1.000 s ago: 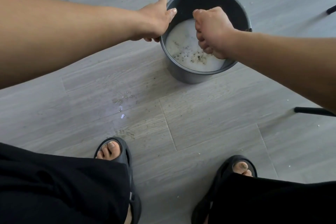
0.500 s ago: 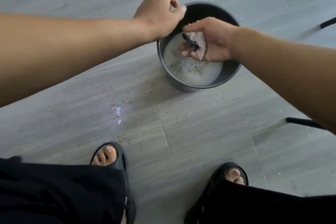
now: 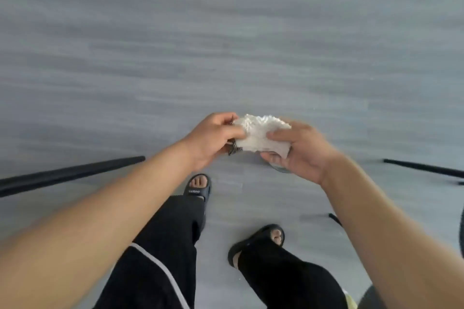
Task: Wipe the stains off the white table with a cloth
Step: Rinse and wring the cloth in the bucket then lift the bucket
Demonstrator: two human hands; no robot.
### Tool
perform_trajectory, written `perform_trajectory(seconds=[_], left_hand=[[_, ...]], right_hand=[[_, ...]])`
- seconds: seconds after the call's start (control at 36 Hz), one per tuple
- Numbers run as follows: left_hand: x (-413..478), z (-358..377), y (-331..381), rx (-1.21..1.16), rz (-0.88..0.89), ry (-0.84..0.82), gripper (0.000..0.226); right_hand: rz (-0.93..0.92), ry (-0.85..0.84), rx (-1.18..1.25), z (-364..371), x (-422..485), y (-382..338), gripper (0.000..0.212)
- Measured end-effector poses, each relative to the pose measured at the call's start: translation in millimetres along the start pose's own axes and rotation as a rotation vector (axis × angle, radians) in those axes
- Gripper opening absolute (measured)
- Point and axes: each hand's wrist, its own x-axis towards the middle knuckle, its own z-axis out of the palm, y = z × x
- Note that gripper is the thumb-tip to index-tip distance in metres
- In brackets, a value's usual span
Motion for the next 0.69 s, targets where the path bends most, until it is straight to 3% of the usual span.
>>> perform_trajectory(seconds=[0.14,0.28,0.33,0.39,0.44,0.56,0.69], left_hand=[[-157.3,-60.6,77.8,-0.503,0.1,0.113,0.027],[-267.8,-89.9,116.5,-0.819,0.215,0.249,0.032],[-303.2,-110.1,125.8,-0.908,0.259,0.33,0.044],[-327.1,-128.2,129.6,-0.948,0.291,0.43,0.058],[-341.2,-141.1,134.7,-0.996,0.324,0.465,0.054],[-359.5,-156.1,150.5,-1.007,0.377,0.445,0.048],[-359.0,-160.5,177.9,-0.989,0.473,0.377,0.051]], right_hand=[[-0.011,-0.126,-0.278,148.9,-71.8,-85.8,0.02],[-0.006,-0.195,-0.504,260.1,-116.1,-143.1,0.024],[-0.09,-0.191,-0.626,308.1,-128.0,-167.7,0.018],[-0.193,-0.176,-0.632,348.0,-136.1,-188.0,0.009],[-0.194,-0.219,-0.524,377.8,-141.1,-203.7,0.011],[0.028,-0.498,-0.342,433.6,-147.0,-211.1,0.025],[0.409,-0.71,-0.418,492.9,-132.9,-199.8,0.036]])
